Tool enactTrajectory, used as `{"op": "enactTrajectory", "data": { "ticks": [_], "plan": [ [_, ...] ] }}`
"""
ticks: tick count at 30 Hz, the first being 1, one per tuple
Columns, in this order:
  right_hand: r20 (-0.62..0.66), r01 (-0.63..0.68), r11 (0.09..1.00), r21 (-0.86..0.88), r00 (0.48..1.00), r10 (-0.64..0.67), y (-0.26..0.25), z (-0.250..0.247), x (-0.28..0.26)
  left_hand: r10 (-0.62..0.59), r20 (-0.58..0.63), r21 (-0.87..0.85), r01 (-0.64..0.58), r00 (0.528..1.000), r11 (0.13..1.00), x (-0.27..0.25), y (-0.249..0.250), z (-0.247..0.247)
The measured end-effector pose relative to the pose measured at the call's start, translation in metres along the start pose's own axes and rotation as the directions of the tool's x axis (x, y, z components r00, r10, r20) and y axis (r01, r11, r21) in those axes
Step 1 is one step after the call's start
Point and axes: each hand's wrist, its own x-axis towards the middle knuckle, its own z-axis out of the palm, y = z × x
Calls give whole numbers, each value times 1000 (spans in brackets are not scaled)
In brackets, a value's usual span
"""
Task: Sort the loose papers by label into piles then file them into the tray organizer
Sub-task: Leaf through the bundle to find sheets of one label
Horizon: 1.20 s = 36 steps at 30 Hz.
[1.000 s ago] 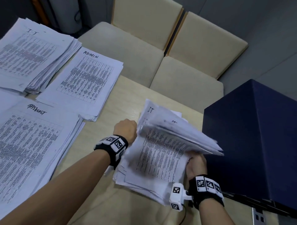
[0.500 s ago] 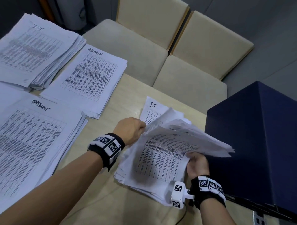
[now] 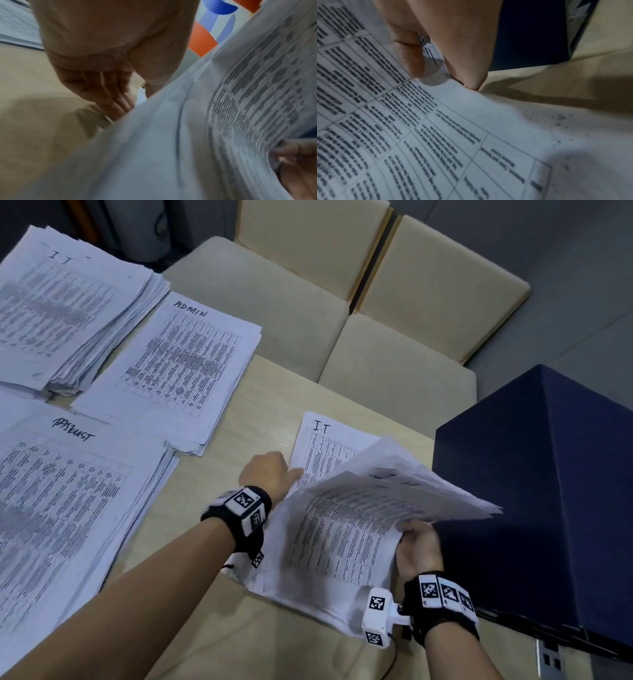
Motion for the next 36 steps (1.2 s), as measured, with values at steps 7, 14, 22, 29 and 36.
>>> {"op": "enactTrajectory", "data": {
  "ticks": [7,14,22,29,36],
  "plan": [
    [-56,73,993,-96,995,-78,2,-11,4,415,95,65,-421,905,905,-4,1,-2],
    [-64,46,989,-140,996,-56,6,-20,11,363,209,-637,-155,908,755,-14,2,-10],
    [-136,43,983,-176,988,-67,-5,-9,-9,337,389,-789,120,858,603,-27,-3,-4],
    [135,273,889,-367,962,-239,-26,37,-75,197,69,-693,-95,978,714,-47,20,-5],
    [167,656,658,-369,743,-648,-70,71,-140,300,-294,-772,-410,908,485,-93,75,-67]
  ]
}}
